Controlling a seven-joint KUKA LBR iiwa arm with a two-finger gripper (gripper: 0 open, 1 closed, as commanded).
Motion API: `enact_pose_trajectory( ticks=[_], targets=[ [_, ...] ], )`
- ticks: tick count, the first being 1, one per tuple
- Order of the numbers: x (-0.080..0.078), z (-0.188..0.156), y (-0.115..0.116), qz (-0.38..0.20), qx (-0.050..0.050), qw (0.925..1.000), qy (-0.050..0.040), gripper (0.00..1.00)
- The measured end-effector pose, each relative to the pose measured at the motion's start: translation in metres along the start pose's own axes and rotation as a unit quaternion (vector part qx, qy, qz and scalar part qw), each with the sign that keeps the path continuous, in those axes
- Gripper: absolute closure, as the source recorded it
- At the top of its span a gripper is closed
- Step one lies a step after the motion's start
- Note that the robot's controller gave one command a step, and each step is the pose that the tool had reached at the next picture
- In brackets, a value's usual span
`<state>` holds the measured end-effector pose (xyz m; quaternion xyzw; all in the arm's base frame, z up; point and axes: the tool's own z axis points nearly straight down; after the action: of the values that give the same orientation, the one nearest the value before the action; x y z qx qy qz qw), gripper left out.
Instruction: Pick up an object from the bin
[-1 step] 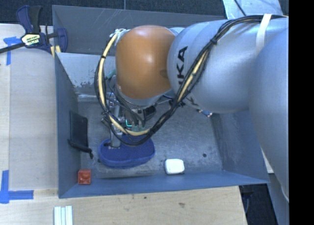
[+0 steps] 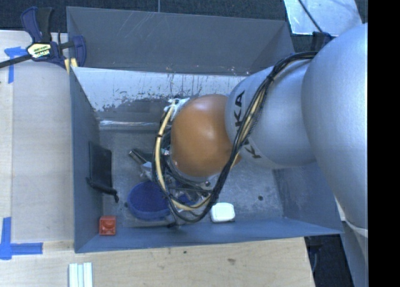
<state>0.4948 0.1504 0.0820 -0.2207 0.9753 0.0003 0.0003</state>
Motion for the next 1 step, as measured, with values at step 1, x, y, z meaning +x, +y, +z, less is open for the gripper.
enact_pose_trajectory(
  ticks=[1],
  targets=[
    [-0.0006,-0.0015,0.0002,0.001,0.0,1.0,-0.0006,1.0]
  ],
)
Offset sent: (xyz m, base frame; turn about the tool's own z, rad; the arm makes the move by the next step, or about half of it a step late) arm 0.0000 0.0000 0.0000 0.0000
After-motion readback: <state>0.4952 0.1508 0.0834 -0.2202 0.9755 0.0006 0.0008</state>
